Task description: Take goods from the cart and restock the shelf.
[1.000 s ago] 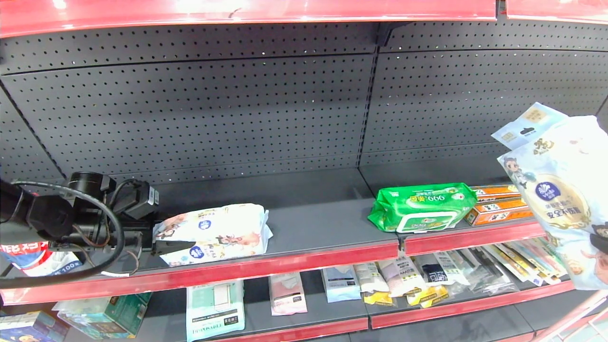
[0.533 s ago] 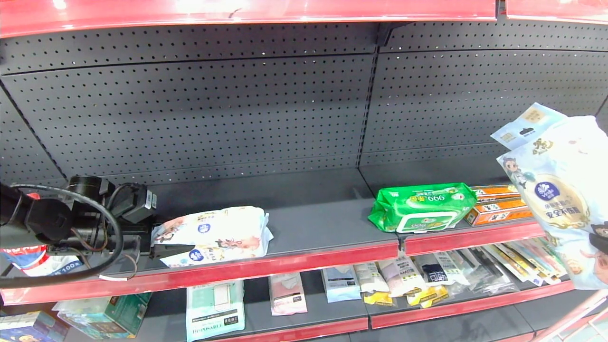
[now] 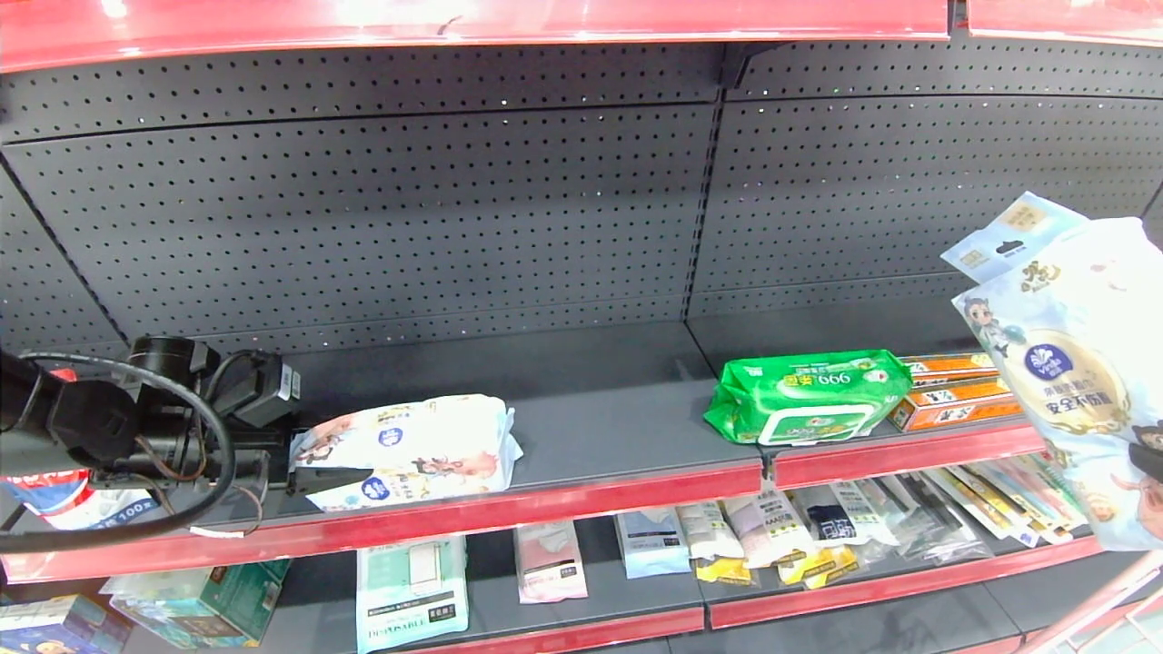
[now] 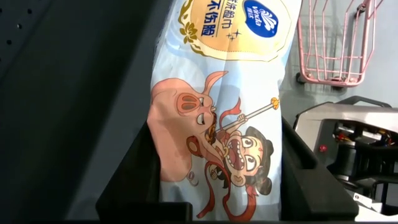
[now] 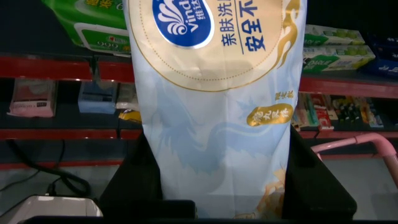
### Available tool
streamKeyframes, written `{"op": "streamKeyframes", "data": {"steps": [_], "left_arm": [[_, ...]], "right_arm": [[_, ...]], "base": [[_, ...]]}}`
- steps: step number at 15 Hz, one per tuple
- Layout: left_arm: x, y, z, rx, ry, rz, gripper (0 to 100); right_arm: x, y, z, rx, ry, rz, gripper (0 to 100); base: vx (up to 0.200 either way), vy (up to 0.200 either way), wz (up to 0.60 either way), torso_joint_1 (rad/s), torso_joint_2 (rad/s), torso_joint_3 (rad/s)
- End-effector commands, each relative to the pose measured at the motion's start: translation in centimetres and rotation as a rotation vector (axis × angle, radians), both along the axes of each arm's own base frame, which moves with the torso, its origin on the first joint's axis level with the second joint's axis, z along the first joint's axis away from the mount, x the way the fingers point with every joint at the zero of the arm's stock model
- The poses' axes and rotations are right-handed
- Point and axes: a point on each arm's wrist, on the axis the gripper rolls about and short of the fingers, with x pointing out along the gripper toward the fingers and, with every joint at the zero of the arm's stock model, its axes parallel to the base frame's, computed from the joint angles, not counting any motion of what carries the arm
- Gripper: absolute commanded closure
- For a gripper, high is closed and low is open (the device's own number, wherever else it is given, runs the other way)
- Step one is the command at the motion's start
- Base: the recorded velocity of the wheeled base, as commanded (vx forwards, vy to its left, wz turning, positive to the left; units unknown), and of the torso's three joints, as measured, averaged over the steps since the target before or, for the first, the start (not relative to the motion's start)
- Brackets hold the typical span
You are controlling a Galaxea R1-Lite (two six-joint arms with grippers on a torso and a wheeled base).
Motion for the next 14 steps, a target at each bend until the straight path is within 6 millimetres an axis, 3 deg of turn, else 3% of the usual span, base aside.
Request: {"op": "streamKeyframes", "data": {"steps": [1,14], "left_arm": [[0.0,0.01,-0.04,0.001,0.001,0.002,100],[-0.63,-0.07,-0.16,0.026,0.022,0.017,100]], "right_arm": [[-0.01,0.01,0.02,-0.001,-0.001,0.002,100],[-0.04,0.0,-0.01,-0.001,-0.001,-0.001,100]], "base": [[0.0,0.0,0.0,0.0,0.0,0.0],[0.0,0.0,0.0,0.0,0.0,0.0]]}}
